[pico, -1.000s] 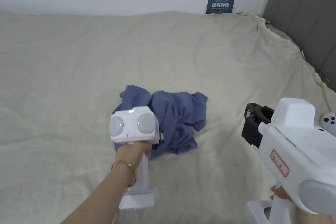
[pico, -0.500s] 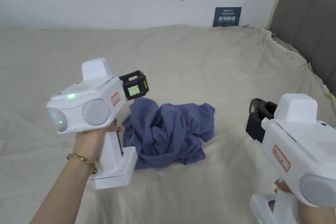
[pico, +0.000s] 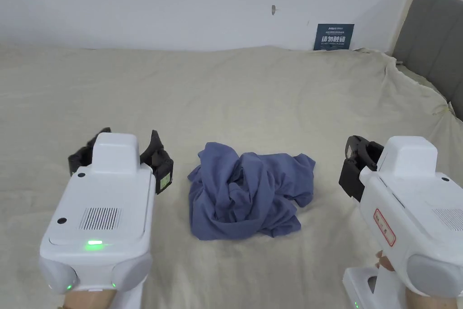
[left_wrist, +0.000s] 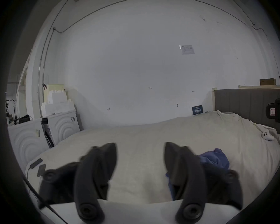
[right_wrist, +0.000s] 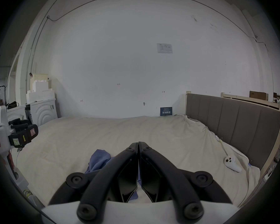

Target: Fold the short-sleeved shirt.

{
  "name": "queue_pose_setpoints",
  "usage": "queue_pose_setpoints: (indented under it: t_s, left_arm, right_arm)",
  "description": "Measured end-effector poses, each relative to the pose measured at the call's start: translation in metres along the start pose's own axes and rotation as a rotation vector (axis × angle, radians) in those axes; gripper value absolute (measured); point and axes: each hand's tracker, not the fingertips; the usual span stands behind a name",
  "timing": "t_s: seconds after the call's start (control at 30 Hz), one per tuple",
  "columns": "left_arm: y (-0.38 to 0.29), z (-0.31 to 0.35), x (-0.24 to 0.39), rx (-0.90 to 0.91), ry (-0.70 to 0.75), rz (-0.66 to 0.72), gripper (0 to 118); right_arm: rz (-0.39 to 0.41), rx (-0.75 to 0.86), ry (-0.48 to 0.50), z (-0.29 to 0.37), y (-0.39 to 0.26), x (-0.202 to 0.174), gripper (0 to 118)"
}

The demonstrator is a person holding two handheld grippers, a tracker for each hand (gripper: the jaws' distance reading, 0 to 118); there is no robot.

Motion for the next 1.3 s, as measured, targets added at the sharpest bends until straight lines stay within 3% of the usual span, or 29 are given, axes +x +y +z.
queue_pose_setpoints:
  t_s: [0.1, 0.17, 0.83, 0.87, 0.9, 1.0, 1.07, 1.3]
  left_arm:
    - [-0.004, 0.009, 0.001, -0.022, -0.023, 0.058, 11]
    - [-0.009, 0.009, -0.001, -0.033, -0.028, 0.072, 0]
    - [-0.027, 0.019, -0.006, -0.108, -0.044, 0.109, 0]
    - [-0.026, 0.018, -0.007, -0.11, -0.046, 0.114, 0]
    - [-0.026, 0.017, -0.007, -0.112, -0.047, 0.116, 0]
    - [-0.024, 0.015, -0.008, -0.109, -0.036, 0.104, 0]
    - [-0.023, 0.011, -0.01, -0.107, -0.031, 0.117, 0]
    - [-0.018, -0.007, -0.009, -0.11, -0.035, 0.132, 0]
  right_arm:
    - [-0.011, -0.01, 0.004, 0.003, -0.006, -0.001, 0]
    - [-0.022, -0.017, 0.002, 0.006, -0.01, -0.001, 0]
    - [-0.004, -0.114, -0.003, -0.001, -0.019, 0.0, 1]
    - [-0.008, -0.121, -0.007, -0.005, -0.018, 0.001, 5]
    - [-0.015, -0.133, -0.015, -0.01, -0.016, 0.003, 26]
    - [-0.031, -0.188, -0.025, -0.035, -0.007, 0.01, 107]
    - [-0.031, -0.211, -0.037, -0.057, 0.001, 0.013, 116]
    - [0.03, -0.473, -0.041, -0.172, 0.02, 0.018, 116]
